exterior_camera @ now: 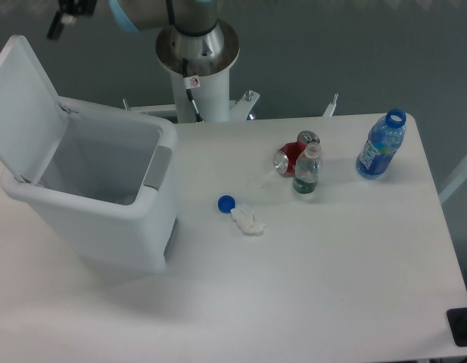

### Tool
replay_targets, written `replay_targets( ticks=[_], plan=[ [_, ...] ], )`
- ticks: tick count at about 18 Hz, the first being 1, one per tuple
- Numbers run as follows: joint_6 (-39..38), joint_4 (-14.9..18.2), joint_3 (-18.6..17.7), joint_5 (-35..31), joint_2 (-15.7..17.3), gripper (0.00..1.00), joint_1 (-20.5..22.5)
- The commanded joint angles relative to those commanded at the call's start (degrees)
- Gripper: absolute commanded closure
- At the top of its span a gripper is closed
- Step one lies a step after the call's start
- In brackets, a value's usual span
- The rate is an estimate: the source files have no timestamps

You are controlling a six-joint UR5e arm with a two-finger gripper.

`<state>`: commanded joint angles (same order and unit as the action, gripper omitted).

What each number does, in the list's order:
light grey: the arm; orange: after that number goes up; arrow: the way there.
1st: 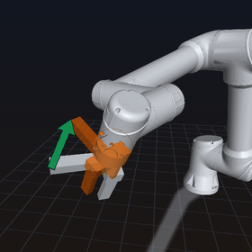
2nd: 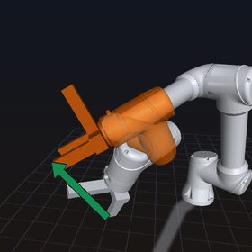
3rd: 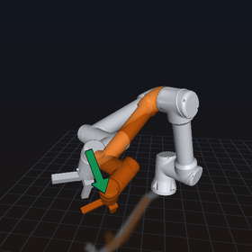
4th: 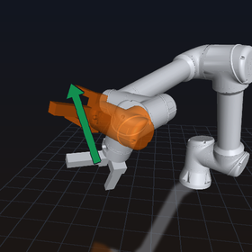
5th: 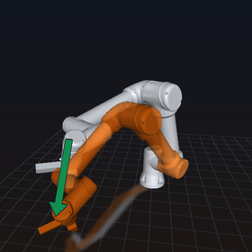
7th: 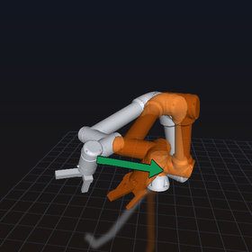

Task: Close the trash can
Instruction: 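Move the gripper behind the raised lid of the trash can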

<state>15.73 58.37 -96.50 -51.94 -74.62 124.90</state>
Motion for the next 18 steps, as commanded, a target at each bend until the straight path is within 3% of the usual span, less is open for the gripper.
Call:
replay_targets(
  ticks=[9, 18],
  plan=[
    [4.7, -0.5, 1.1, 0.2, -0.8, 0.00, -3.2],
    [4.7, -0.5, 1.1, 2.6, -1.1, 0.00, -5.4]
  ],
)
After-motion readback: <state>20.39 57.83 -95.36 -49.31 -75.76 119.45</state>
